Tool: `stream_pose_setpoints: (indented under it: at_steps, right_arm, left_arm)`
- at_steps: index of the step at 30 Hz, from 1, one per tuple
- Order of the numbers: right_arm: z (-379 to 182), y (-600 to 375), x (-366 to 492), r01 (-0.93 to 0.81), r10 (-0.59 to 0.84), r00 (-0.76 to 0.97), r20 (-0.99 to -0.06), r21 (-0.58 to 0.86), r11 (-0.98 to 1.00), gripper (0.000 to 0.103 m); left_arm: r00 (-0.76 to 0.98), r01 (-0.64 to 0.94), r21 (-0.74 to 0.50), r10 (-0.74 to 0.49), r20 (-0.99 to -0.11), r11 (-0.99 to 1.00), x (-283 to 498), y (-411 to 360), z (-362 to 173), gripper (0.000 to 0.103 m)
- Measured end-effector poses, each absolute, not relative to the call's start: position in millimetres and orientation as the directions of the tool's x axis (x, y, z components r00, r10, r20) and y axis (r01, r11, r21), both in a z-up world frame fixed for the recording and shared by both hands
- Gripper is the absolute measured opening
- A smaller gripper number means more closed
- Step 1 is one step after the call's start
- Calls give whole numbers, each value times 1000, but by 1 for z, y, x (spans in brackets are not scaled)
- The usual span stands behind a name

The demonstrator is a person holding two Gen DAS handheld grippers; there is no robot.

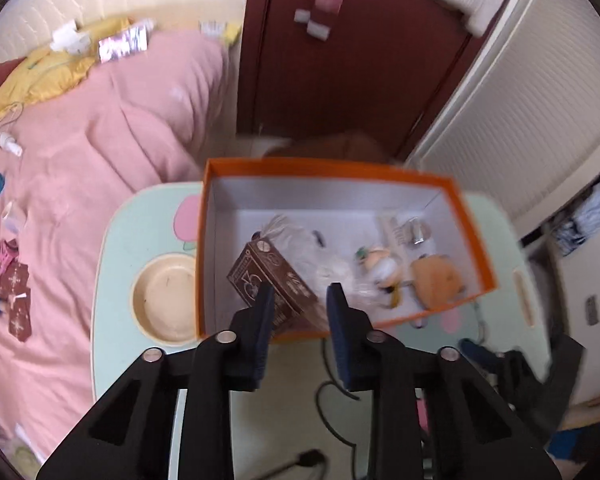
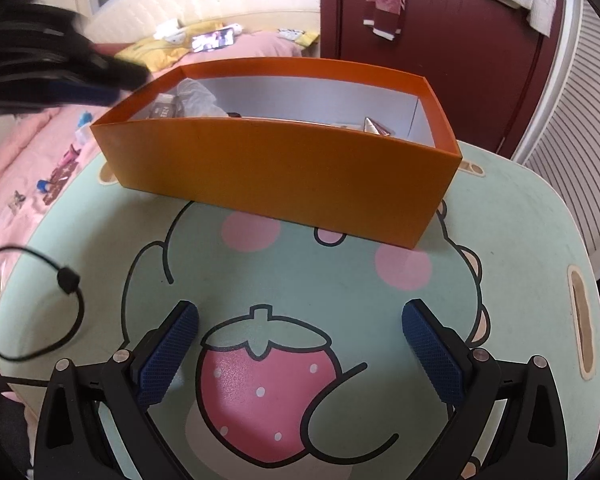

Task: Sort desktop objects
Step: 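Reach the left gripper into the orange box and grasp the white tissue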

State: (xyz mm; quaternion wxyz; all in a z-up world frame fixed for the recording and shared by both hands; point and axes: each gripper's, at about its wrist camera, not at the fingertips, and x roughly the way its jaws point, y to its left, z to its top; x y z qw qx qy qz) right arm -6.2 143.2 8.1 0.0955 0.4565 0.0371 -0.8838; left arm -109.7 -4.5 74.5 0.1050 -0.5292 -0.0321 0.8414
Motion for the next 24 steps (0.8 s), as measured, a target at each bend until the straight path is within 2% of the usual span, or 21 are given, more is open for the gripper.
stream_pose_setpoints:
  at_steps: [4, 5, 7, 9, 11, 12, 13, 18, 24]
  right_arm:
    - [7, 149, -5, 208, -164, -566, -808, 52, -977, 102]
    - [8, 150, -7, 208, -169, -566, -807, 59, -976, 102]
    - [8, 149, -7, 212, -176, -566, -806, 64, -975, 102]
    - [9, 147, -7, 215, -178, -566, -805, 64, -974, 102]
    - [9, 148, -8, 218, -182, -566, -804, 67, -974, 102]
    - [9, 148, -8, 220, -185, -566, -803, 69, -973, 102]
    - [10, 148, -8, 222, -188, -566, -803, 71, -972, 102]
    - [8, 145, -7, 231, -188, -565, -803, 65, -971, 102]
    - [1, 177, -3, 245, -202, -578, -791, 68, -967, 102]
  left_arm:
    - [-361, -72, -114, 133, -923, -991, -132, 2, 64, 30]
    - [-344, -46, -97, 107, -933, -994, -137, 2, 62, 32]
    - [-304, -7, -63, 62, -950, -998, -145, 3, 57, 45]
    - [-277, 6, -49, 45, -960, -999, -149, 5, 49, 48]
    - [-284, -18, -16, 20, -959, -1000, -152, 11, 41, 44]
    - [-293, -31, 12, -3, -956, -999, -152, 14, 38, 35]
    - [-296, -31, 30, -19, -955, -999, -151, 15, 36, 32]
    - [-349, -13, -52, 53, -936, -999, -140, 7, 53, 28]
    - [-483, -37, -113, 117, -867, -993, -117, -6, 102, 27]
